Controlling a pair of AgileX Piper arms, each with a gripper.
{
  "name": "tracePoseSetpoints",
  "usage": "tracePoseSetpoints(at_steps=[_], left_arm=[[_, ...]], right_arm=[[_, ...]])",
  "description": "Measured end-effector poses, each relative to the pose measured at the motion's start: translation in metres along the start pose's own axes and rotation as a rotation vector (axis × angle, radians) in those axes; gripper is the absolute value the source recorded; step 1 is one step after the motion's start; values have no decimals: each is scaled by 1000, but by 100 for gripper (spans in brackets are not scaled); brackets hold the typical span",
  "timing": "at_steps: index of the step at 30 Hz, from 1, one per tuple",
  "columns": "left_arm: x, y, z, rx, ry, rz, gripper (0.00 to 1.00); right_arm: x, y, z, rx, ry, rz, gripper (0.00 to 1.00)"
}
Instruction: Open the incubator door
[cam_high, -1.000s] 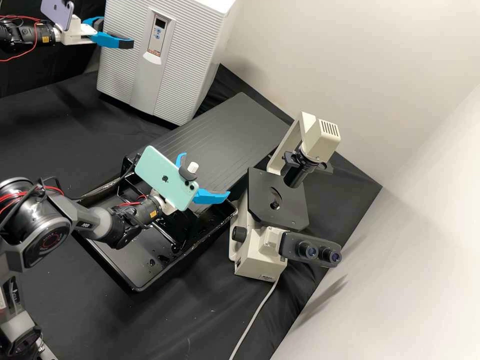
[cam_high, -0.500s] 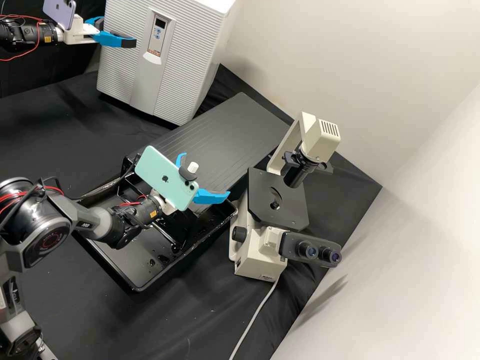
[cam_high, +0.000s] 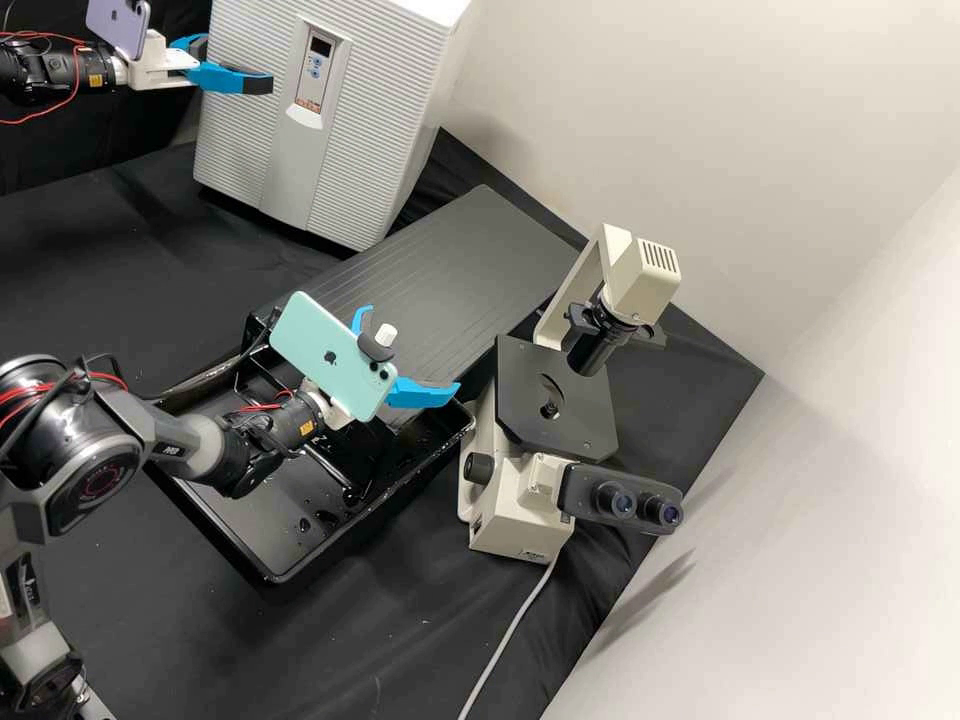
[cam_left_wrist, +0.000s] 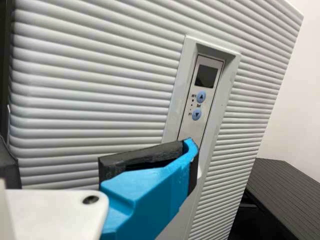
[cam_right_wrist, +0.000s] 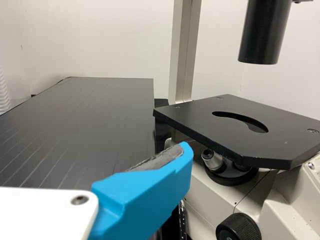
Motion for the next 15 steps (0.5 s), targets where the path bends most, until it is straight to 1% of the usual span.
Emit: tracePoseSetpoints(at_steps=[4,9,15], left_arm=[[0,-1,0,-3,-1,-1,0],[-2,-4,-1,-23,-2,5,0],[-2,-5,-2,-28,-3,4,0]], right_arm=[[0,0,0,0,0,0,100],[0,0,0,0,0,0,100],[0,0,0,0,0,0,100]])
